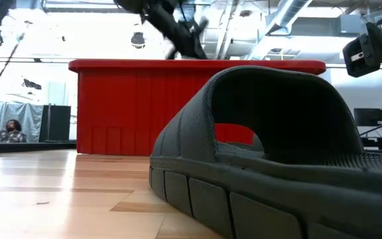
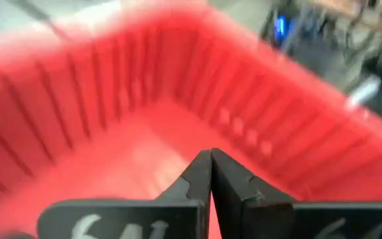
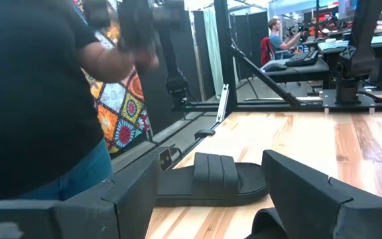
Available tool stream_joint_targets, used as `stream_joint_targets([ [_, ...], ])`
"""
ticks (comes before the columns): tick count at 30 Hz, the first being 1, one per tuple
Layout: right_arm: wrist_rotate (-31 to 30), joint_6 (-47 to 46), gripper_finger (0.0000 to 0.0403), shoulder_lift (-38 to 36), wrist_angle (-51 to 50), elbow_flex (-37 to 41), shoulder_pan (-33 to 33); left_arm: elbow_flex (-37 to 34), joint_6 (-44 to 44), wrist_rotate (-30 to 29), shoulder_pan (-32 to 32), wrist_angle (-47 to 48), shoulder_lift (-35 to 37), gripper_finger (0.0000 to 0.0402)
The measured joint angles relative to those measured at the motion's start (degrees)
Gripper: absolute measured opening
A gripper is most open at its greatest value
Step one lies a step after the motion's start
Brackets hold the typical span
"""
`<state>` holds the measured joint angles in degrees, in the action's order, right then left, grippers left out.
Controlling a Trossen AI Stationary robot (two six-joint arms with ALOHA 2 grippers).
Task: Pick and place slides into bin
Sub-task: Adjust the slippers in the organizer bin
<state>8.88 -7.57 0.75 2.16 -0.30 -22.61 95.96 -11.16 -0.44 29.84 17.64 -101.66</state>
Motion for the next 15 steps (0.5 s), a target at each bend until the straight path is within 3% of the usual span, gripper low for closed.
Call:
stream_joint_targets([
  [6, 0.0, 0.0, 0.0260, 0.0, 0.0, 0.0, 0.0, -6.1, 4.0, -8.8, -3.4, -10.7, 17.0, 0.0000],
  [11, -0.1, 0.0, 0.0260, 0.0, 0.1, 0.0, 0.0, -20.5, 4.9, -11.9, -5.1, -24.9, 32.0, 0.0000],
  [15, -6.0, 0.0, 0.0260, -0.1, 5.5, 0.0, 0.7, -33.3, 4.3, -11.7, -5.1, -32.4, 42.1, 0.0000],
])
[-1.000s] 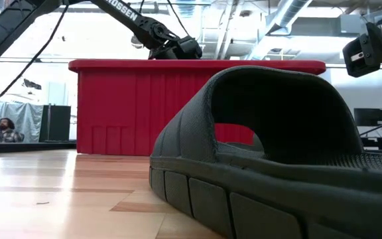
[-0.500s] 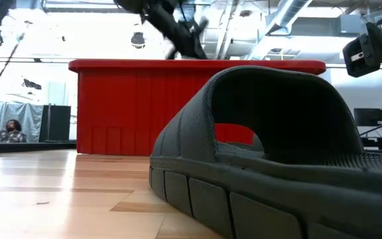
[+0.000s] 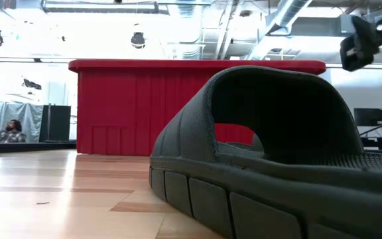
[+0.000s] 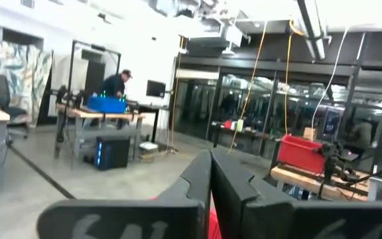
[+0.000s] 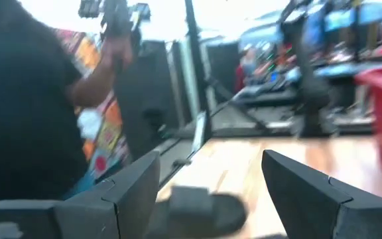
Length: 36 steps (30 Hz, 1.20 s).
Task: Pick and place slides into bin
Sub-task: Adjust the slippers in the organizer bin
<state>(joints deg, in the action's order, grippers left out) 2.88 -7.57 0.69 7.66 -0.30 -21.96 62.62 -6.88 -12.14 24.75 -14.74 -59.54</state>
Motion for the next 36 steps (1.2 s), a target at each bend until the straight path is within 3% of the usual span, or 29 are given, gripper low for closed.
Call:
stream_joint_targets([
  [5, -6.7, 0.0, 0.0260, 0.0, 9.2, 0.0, 1.3, -13.7, 4.2, 3.1, 0.0, -9.8, 10.4, 0.0000],
  [9, -10.6, 2.7, 0.0260, 0.0, 20.9, 0.0, 2.9, -21.9, 7.8, 3.8, 0.0, -12.4, 18.0, 0.0000],
  [14, -10.6, 7.6, 0.0260, 0.0, 40.9, 0.0, 4.6, -28.0, 9.7, 4.2, 0.0, -13.3, 26.1, 0.0000],
  [21, -12.2, 7.1, 0.0260, 0.0, 62.8, -0.3, 4.4, -29.2, 13.3, 2.6, 0.0, -12.8, 30.0, 0.0000],
  [28, -25.6, 10.4, 0.0260, 0.0, 65.2, -3.2, 4.4, -29.1, 17.4, -1.6, 0.0, -17.5, 30.1, 0.0000],
  [36, -28.7, 12.1, 0.0260, 0.0, 69.6, -3.8, 4.4, -29.1, 25.8, -2.5, 0.1, -21.6, 30.1, 0.0000],
])
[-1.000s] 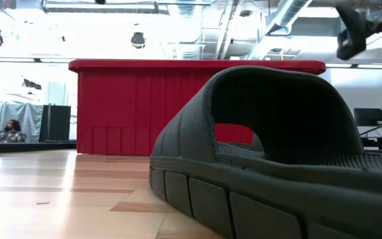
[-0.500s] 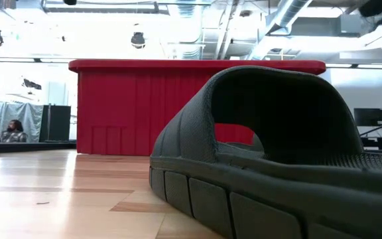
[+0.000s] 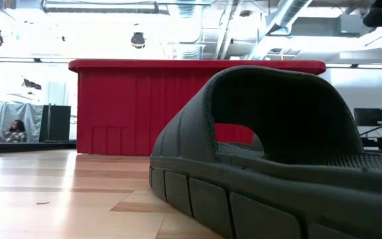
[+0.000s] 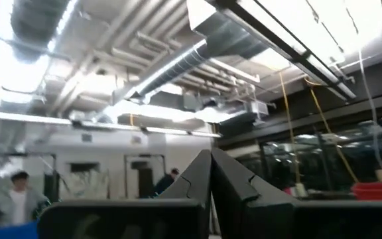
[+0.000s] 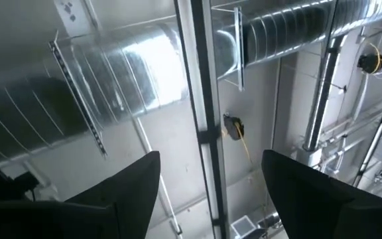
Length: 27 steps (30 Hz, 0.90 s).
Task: Pick and place slides into bin
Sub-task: Adjust the slippers in the organizer bin
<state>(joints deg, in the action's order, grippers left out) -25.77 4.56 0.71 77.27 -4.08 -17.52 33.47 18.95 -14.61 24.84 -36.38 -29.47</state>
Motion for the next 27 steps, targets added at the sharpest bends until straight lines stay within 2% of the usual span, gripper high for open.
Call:
stream_joint_targets([
  [6, -0.9, 1.8, 0.0260, 0.0, 1.7, -0.1, 0.0, 0.8, 6.1, -5.3, 0.0, -4.1, 0.0, 0.0000],
  [9, -10.5, 2.0, 0.0260, 0.0, 5.6, -0.3, 0.0, 1.7, 8.8, -6.6, 0.0, -5.2, 0.0, 0.0000],
  [13, -24.4, 0.8, 0.0260, 0.0, 4.9, -0.3, 0.0, 2.8, 12.9, -6.8, 0.0, -5.3, 0.0, 0.0000],
  [15, -29.1, -1.2, 0.0260, 0.0, 4.8, -0.2, 0.0, 3.0, 15.0, -6.8, 0.0, -5.3, 0.0, 0.0000],
  [23, -27.1, 6.8, 0.0260, 0.0, 5.2, -3.0, 4.6, 3.0, 19.6, -8.2, 0.0, -7.5, -0.9, 0.0000],
  [27, -30.9, 14.7, 0.0260, 0.0, 4.9, -5.6, 6.9, 3.0, 19.5, -8.3, 0.0, -7.5, -0.9, 0.0000],
])
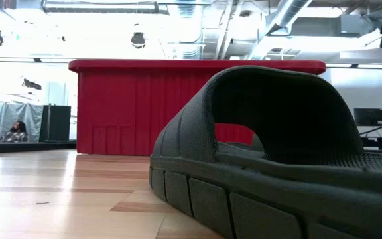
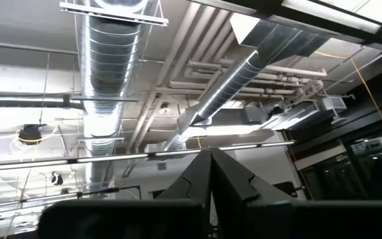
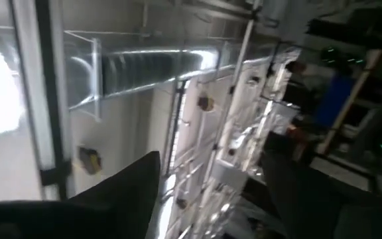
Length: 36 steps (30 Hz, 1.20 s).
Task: Pick and place slides into bin
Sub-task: Adjust the slippers in the organizer bin
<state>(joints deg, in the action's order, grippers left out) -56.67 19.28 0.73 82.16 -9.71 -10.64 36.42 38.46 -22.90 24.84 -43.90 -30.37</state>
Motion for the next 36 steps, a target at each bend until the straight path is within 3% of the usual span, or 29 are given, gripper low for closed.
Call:
stream_joint_targets([
  [5, -9.9, 5.8, 0.0260, 0.0, 0.1, -1.9, 1.2, 0.0, -2.6, 0.0, 0.0, 0.0, 0.0, 0.0000],
  [11, -11.1, 8.6, 0.0260, 0.0, 1.3, -2.8, 3.0, 0.0, -3.4, 0.0, 0.0, 0.0, 0.0, 0.0000],
  [14, -4.8, 7.9, 0.0260, 0.0, 0.5, -2.9, 3.9, 0.0, -3.0, 0.0, 0.0, 0.0, 0.0, 0.0000],
  [19, 13.6, 6.8, 0.0249, 0.0, -11.3, -3.8, 2.9, 0.0, -2.9, -0.4, 0.0, 0.0, 0.0, 0.0000],
  [22, 21.1, 6.6, 0.0201, 3.0, -19.3, -6.5, 2.9, 0.0, -2.8, -0.4, 0.0, 0.0, 0.0, 0.0000],
  [24, 25.1, 7.6, 0.0141, 6.7, -21.4, -8.9, 3.3, 0.0, -2.3, -0.4, 0.0, 0.0, 0.0, 0.0000],
  [27, 26.6, 12.2, 0.0035, 12.7, -24.9, -14.5, 3.7, 0.0, -1.4, -0.5, 0.0, 0.0, 0.0, 0.0000],
  [28, 26.4, 13.7, 0.0019, 14.6, -27.8, -16.8, 3.7, 0.0, -1.3, -0.5, 0.0, 0.0, 0.0, 0.0000],
  [36, 15.1, 16.6, 0.0003, 34.1, -56.5, -41.6, 3.7, 0.0, -2.1, -4.6, 0.0, 3.2, 0.0, 0.0000],
])
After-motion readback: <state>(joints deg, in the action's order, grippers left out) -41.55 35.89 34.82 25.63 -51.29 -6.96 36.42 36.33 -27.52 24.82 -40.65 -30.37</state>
